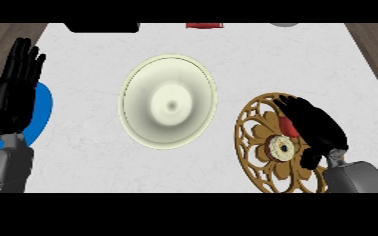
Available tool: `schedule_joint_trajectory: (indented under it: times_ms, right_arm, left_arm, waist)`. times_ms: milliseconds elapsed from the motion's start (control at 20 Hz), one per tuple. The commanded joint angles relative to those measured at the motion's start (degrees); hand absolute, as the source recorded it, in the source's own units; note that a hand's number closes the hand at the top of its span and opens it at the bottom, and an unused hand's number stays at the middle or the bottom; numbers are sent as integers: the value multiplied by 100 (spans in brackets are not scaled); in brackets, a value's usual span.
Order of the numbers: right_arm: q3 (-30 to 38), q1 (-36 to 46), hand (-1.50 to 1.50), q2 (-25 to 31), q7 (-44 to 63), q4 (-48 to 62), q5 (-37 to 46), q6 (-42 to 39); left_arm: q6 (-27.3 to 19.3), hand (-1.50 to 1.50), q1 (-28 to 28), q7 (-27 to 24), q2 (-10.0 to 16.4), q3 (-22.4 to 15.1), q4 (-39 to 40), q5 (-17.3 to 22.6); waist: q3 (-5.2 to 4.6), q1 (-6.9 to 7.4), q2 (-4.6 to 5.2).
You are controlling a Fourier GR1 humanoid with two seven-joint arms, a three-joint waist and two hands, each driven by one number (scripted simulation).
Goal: Pick the bell pepper from the placemat and place it in the bowl
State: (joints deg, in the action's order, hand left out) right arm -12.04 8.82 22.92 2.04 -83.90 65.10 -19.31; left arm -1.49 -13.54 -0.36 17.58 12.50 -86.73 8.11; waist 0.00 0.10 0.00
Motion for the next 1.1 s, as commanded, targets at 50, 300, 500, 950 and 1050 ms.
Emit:
schedule_joint_trajectory:
  times_ms: [50, 300, 500, 950, 1050]
  right_arm:
    - [105, 376, -150, -316, 177, 487, 265, -78]
    - [252, -28, -150, -97, -171, 539, 455, 196]
    - [218, 191, 150, -236, -731, 938, 528, 1144]
    - [416, 650, 150, -299, -1003, 1336, 775, 1180]
    - [816, 1680, 150, 126, -1707, 2126, 282, 605]
  left_arm:
    - [350, 0, -72, -161, 158, 259, 355, 200]
    - [4, 0, -185, -152, -80, 111, 322, -113]
    - [150, 0, 115, -218, -105, 92, 77, -51]
    - [178, 0, -327, 110, 72, 234, 322, -31]
    - [248, 0, -40, -208, -88, 86, 217, -83]
  waist:
    - [-1, 0, 2]
    - [-1, -21, 1]
    - [1, -4, 4]
    - [0, -3, 5]
    - [2, 96, 28]
